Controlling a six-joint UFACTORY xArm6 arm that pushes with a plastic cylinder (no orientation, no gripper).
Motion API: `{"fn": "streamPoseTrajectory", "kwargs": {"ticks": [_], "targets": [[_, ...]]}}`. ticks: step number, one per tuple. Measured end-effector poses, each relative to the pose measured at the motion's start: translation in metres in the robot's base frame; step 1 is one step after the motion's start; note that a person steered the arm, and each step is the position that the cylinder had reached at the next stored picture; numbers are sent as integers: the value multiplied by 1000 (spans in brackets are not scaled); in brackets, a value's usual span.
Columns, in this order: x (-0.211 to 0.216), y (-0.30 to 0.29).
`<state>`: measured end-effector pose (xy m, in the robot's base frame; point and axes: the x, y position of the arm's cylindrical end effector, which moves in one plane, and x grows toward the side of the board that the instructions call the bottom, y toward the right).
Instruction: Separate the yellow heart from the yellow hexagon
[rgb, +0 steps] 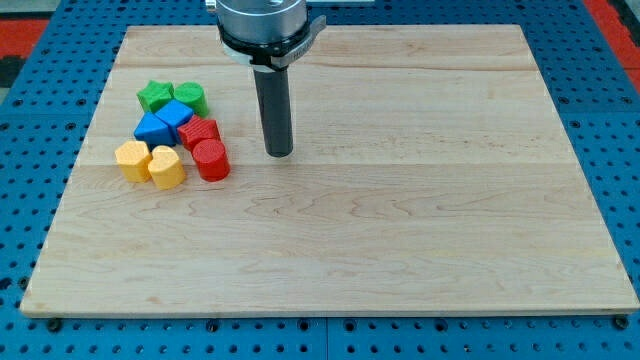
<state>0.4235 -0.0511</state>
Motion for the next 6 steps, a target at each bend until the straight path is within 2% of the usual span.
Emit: {"fn": "streamPoseTrajectory", "kwargs": {"ticks": [1,2,4,5,6], "targets": [[1,0],[45,8],[74,-111],[47,-203],[19,-216]]}}
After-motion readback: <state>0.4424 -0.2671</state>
